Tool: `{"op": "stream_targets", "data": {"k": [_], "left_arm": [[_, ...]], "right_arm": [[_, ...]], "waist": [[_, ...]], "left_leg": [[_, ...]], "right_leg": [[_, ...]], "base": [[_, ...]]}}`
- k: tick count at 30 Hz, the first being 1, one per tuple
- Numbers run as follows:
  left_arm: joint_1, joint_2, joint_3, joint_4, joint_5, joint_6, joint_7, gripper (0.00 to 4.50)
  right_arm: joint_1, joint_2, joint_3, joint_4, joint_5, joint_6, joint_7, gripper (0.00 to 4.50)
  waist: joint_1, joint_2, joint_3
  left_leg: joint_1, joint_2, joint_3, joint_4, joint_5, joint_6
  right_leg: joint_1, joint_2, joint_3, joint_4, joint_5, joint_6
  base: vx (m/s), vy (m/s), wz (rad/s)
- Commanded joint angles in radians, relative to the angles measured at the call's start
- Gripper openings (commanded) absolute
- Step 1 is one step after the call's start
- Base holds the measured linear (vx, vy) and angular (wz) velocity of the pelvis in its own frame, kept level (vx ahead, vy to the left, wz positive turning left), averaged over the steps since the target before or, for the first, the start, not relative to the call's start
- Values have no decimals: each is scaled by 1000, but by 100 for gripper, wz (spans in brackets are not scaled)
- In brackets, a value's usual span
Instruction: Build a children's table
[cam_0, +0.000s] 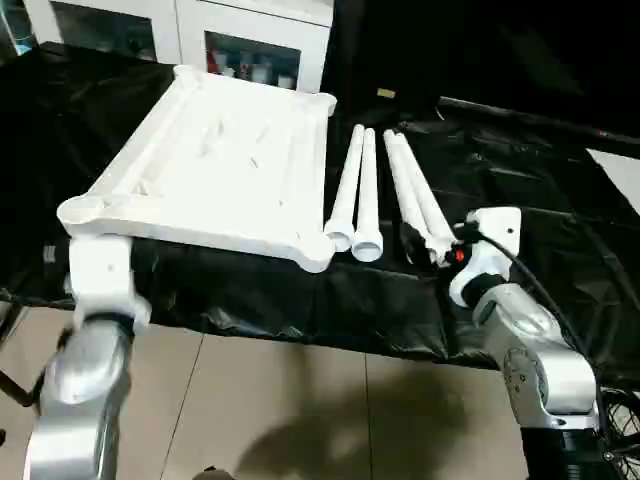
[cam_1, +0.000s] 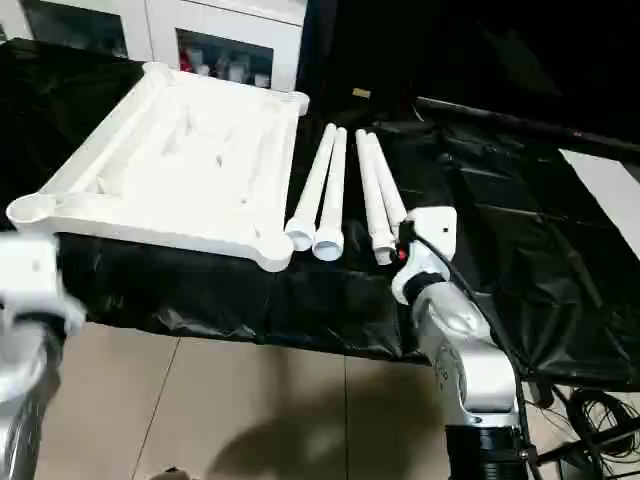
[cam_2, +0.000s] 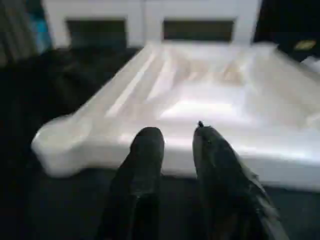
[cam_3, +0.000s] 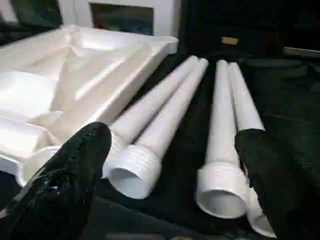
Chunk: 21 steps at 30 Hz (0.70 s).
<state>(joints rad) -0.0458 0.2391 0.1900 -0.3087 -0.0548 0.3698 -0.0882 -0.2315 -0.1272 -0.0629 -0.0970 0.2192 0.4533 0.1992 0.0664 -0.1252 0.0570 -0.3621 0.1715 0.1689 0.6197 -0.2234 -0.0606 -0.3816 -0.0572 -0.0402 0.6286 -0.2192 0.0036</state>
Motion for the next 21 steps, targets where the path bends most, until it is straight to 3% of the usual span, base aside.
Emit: {"op": "stream_targets", "data": {"k": [1, 2, 3, 4, 5, 6, 7, 9, 10, 11, 13, 16, 17, 18, 19, 20, 21], "left_arm": [[-63, 21, -36, 35, -10, -29, -37, 148], [-76, 26, -43, 43, -9, -31, -40, 168], [-86, 29, -51, 50, -2, -33, -42, 177], [-96, 33, -60, 56, 3, -33, -43, 177], [-108, 27, -64, 68, 4, -39, -38, 189], [-118, 19, -65, 79, 4, -32, -34, 198], [-123, 14, -63, 85, 2, -25, -32, 209], [-117, 14, -85, 124, 49, -71, -17, 221], [-109, 3, -101, 172, 62, -105, -14, 221], [-106, -1, -103, 180, 61, -113, -13, 221], [-89, 0, -119, 207, 87, -150, 7, 221], [-69, 12, -133, 204, 104, -158, 3, 221], [-69, 12, -133, 204, 104, -158, 3, 221], [-64, 15, -137, 205, 111, -165, 0, 221], [-65, 16, -138, 207, 117, -172, 1, 221], [-65, 16, -138, 207, 117, -172, 1, 221], [-68, 15, -137, 214, 124, -186, 4, 221]], "right_arm": [[34, -26, 31, 29, -84, -52, -46, 450], [43, -28, 39, 32, -98, -67, -54, 450], [53, -26, 41, 29, -92, -83, -44, 450], [63, -23, 41, 23, -80, -96, -27, 450], [78, -17, 45, 14, -75, -118, -15, 450], [91, -11, 50, 8, -77, -148, -3, 450], [98, -7, 54, 2, -80, -165, 1, 450], [117, -25, 88, 18, -157, -218, -39, 450], [137, -29, 85, 35, -159, -220, -48, 450], [141, -27, 81, 37, -152, -216, -45, 450], [160, -7, 44, 31, -89, -208, -23, 450], [175, -7, 35, 3, -77, -200, -13, 450], [175, -7, 35, 3, -77, -200, -13, 450], [185, -10, 38, -15, -77, -214, -6, 450], [187, -11, 36, -20, -83, -222, -12, 450], [187, -11, 36, -20, -83, -222, -12, 450], [189, -10, 33, -23, -81, -218, -17, 450]], "waist": [[6, 44, -51], [7, 40, -50], [12, 70, -50], [9, 49, -51], [15, 93, -50], [8, 77, -57], [14, 97, -52], [12, 81, -56], [15, 102, -54], [14, 96, -54], [14, 103, -56], [10, 109, -57], [12, 103, -57], [20, 95, -57], [28, 88, -58], [39, 88, -58], [55, 87, -58]], "left_leg": [[22, 56, -23, -93, -125, -57], [17, 53, -23, -95, -115, -60], [15, 54, -28, -99, -126, -70], [16, 57, -26, -96, -129, -67], [15, 54, -30, -99, -159, -76], [15, 54, -25, -93, -153, -67], [11, 53, -28, -95, -158, -64], [6, 51, -24, -89, -109, -41], [3, 49, -24, -87, -91, -29], [3, 48, -21, -85, -92, -20], [3, 50, -20, -87, -114, -5], [2, 54, -22, -90, -120, 3], [-5, 46, -14, -84, -113, 44], [-15, 39, -10, -68, -104, 101], [-21, 36, -13, -50, -95, 130], [-25, 36, -22, -24, -88, 154], [-52, 45, -51, 34, -75, 175]], "right_leg": [[20, -75, 50, -69, -27, -109], [26, -74, 50, -64, -10, -114], [29, -77, 49, -60, -6, -120], [29, -74, 48, -61, 13, -126], [29, -76, 49, -56, 0, -133], [34, -75, 49, -62, 30, -139], [34, -76, 50, -60, 28, -148], [40, -76, 51, -61, 71, -163], [41, -78, 53, -60, 65, -168], [41, -77, 54, -67, 53, -167], [42, -78, 55, -70, -5, -167], [40, -77, 53, -72, -32, -168], [46, -96, 65, -78, -41, -180], [56, -131, 85, -96, -84, -197], [65, -160, 103, -111, -106, -204], [71, -195, 127, -126, -127, -209], [89, -271, 175, -153, -188, -225]], "base": [[0, 0, 0], [0, 0, 0], [0, 0, 0], [0, 0, 0], [0, 0, 0], [0, 0, 0], [0, 0, 0], [0, 0, 0], [0, 0, 0], [0, 0, 0], [0, 0, 0], [0, 0, 0], [0, 0, 0], [0, 0, 0], [0, 0, 0], [0, 0, 0], [-2, 87, -4]]}}
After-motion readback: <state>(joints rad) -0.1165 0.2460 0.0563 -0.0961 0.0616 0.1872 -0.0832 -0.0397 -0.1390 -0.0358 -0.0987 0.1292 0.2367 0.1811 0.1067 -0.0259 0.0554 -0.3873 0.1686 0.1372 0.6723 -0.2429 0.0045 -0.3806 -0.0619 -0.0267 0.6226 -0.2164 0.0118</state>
